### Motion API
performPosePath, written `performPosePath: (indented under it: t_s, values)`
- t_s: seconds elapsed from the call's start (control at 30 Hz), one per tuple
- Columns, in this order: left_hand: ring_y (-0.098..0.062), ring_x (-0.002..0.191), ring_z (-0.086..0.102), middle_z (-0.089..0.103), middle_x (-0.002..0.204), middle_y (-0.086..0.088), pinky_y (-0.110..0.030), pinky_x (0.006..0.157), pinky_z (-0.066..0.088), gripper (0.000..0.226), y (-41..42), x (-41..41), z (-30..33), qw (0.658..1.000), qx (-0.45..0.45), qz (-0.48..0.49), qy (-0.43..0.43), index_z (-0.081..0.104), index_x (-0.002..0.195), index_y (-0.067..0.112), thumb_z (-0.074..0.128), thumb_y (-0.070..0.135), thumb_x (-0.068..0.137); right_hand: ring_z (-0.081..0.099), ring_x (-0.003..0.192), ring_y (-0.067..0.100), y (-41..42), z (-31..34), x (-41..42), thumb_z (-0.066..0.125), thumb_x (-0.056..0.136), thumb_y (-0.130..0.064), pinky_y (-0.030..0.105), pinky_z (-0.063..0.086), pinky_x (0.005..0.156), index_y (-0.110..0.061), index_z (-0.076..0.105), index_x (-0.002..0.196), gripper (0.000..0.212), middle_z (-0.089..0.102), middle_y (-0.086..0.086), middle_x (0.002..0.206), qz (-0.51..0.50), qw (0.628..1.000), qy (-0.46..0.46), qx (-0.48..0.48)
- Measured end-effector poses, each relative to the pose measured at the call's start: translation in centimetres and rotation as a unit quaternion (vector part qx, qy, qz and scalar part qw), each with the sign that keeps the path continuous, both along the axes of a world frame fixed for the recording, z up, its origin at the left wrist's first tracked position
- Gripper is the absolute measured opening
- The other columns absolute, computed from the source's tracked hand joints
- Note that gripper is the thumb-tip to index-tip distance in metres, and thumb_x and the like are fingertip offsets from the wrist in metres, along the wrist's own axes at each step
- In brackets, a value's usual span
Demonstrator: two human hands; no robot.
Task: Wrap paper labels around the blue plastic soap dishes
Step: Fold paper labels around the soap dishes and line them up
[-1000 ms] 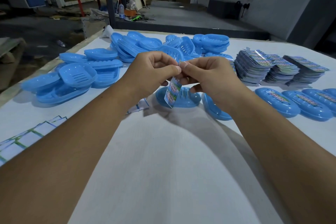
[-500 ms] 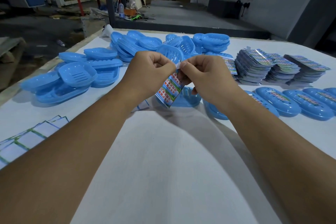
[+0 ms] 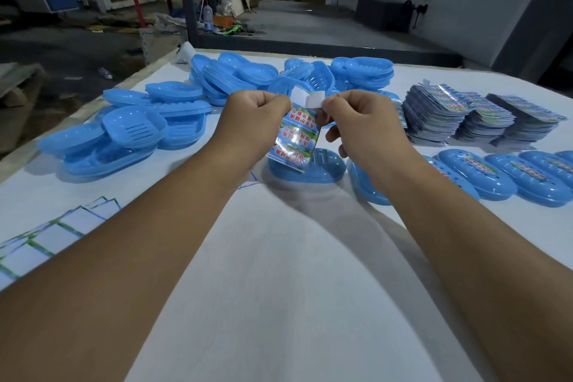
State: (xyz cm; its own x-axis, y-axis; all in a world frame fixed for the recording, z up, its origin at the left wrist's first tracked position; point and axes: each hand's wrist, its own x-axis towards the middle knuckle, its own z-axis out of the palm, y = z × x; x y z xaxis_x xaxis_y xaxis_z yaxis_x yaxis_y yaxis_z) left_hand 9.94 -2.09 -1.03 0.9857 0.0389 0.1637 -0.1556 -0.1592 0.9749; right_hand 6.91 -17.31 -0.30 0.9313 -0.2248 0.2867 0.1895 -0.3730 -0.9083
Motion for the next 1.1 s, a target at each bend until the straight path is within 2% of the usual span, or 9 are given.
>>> performPosePath:
  t_s: [0.1,0.2,0.57,0.83,0.93,1.03,1.1]
  values:
    - [-0.015,0.070,0.076,0.077,0.074,0.003,-0.042,0.073,0.064,0.017,0.0,0.2,0.0,0.998,-0.053,0.000,0.044,0.071,0.080,0.018,0.062,0.025,0.092,0.056,0.050,0.001,0.0,0.1,0.0,0.053,0.097,-0.020,0.020,0.043,0.044,-0.014,0.069,0.082,0.023,0.069,-0.015,0.064,-0.007,0.999,0.016,0.044]
    - [-0.017,0.071,0.076,0.077,0.076,0.000,-0.045,0.073,0.064,0.012,0.0,0.4,0.1,0.992,-0.099,0.000,0.073,0.069,0.086,0.016,0.061,0.022,0.093,0.056,0.051,0.001,0.0,0.2,0.0,0.055,0.096,-0.021,0.019,0.043,0.043,-0.015,0.069,0.081,0.021,0.069,-0.013,0.064,-0.008,0.996,0.033,0.078]
    - [-0.021,0.073,0.077,0.078,0.077,-0.002,-0.048,0.075,0.063,0.012,0.2,1.0,-0.3,0.991,-0.103,0.020,0.077,0.068,0.086,0.014,0.061,0.020,0.093,0.053,0.048,0.005,-0.2,0.4,0.0,0.058,0.093,-0.023,0.018,0.041,0.042,-0.018,0.067,0.079,0.018,0.068,-0.009,0.064,-0.026,0.986,0.071,0.149]
    - [-0.017,0.067,0.076,0.076,0.070,0.002,-0.043,0.067,0.064,0.015,0.5,1.4,-0.3,0.994,-0.076,0.043,0.065,0.068,0.080,0.017,0.060,0.022,0.092,0.053,0.046,0.004,-0.8,0.3,0.2,0.058,0.089,-0.026,0.015,0.039,0.042,-0.020,0.066,0.082,0.012,0.068,-0.010,0.064,-0.034,0.982,0.082,0.168]
    - [-0.013,0.062,0.074,0.074,0.068,0.005,-0.030,0.054,0.060,0.016,0.9,1.7,-0.2,0.993,-0.049,0.080,0.067,0.064,0.079,0.020,0.060,0.027,0.092,0.053,0.046,0.003,-1.1,0.3,0.4,0.057,0.088,-0.026,0.017,0.038,0.040,-0.020,0.065,0.081,0.012,0.067,-0.010,0.062,-0.047,0.978,0.084,0.186]
    - [-0.004,0.053,0.069,0.073,0.073,0.005,-0.018,0.040,0.050,0.018,1.7,1.9,0.2,0.993,0.006,0.100,0.062,0.063,0.080,0.016,0.059,0.029,0.091,0.054,0.047,0.005,-1.7,0.5,0.5,0.057,0.087,-0.026,0.016,0.037,0.041,-0.020,0.065,0.082,0.011,0.067,-0.010,0.061,-0.055,0.974,0.080,0.203]
    - [-0.009,0.053,0.070,0.074,0.074,-0.001,-0.017,0.037,0.048,0.028,2.6,2.0,0.5,0.989,0.107,0.092,0.042,0.065,0.080,0.004,0.057,0.030,0.087,0.054,0.048,0.007,-1.8,0.5,0.5,0.058,0.086,-0.026,0.015,0.038,0.042,-0.021,0.066,0.081,0.011,0.068,-0.009,0.062,-0.048,0.977,0.077,0.193]
